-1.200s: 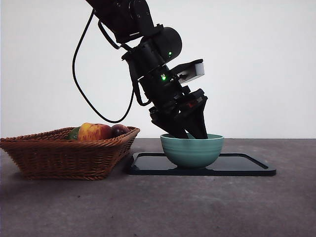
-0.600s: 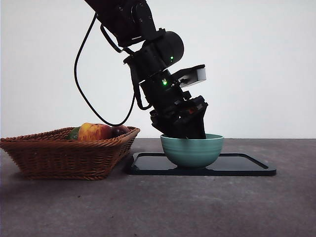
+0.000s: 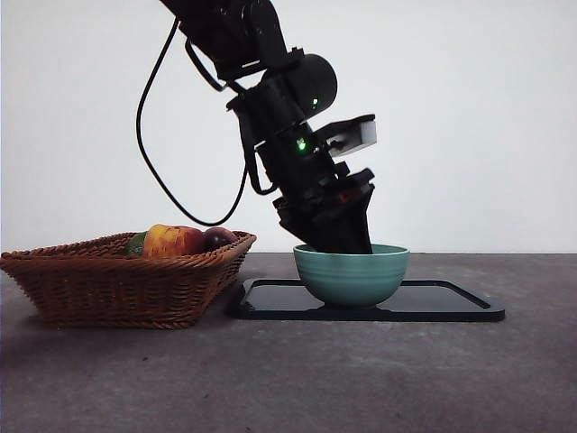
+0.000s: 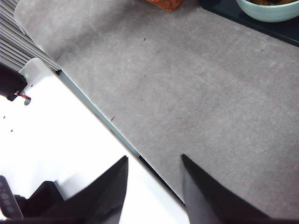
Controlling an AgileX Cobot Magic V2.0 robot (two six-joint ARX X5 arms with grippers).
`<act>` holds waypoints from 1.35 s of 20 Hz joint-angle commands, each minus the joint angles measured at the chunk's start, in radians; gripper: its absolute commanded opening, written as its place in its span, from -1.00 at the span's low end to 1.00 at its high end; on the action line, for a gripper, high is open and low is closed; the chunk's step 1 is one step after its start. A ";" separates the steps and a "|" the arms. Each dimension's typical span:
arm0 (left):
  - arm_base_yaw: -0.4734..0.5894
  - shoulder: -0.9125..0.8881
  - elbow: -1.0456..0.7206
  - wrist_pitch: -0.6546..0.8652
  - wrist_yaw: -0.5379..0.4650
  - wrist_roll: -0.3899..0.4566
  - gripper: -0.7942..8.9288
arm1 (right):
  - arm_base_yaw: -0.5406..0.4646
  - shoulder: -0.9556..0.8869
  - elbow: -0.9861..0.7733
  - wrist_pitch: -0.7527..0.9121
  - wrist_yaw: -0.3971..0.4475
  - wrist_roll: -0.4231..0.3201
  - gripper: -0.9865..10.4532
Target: Pick up the wifruite, put it on the bowl, pick up the plate, put it on desk
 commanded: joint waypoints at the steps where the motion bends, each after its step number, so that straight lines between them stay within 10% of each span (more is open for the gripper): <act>1: -0.009 0.026 0.095 -0.044 0.000 -0.018 -0.47 | 0.007 0.002 0.008 0.004 -0.002 -0.005 -0.52; 11: 0.038 -0.021 0.523 -0.403 0.064 -0.183 -0.47 | 0.007 0.002 0.008 0.012 -0.001 -0.008 -0.52; 27: 0.232 -0.546 0.443 -0.737 -0.027 -0.305 -0.53 | 0.007 0.002 0.008 0.055 -0.002 -0.016 -0.52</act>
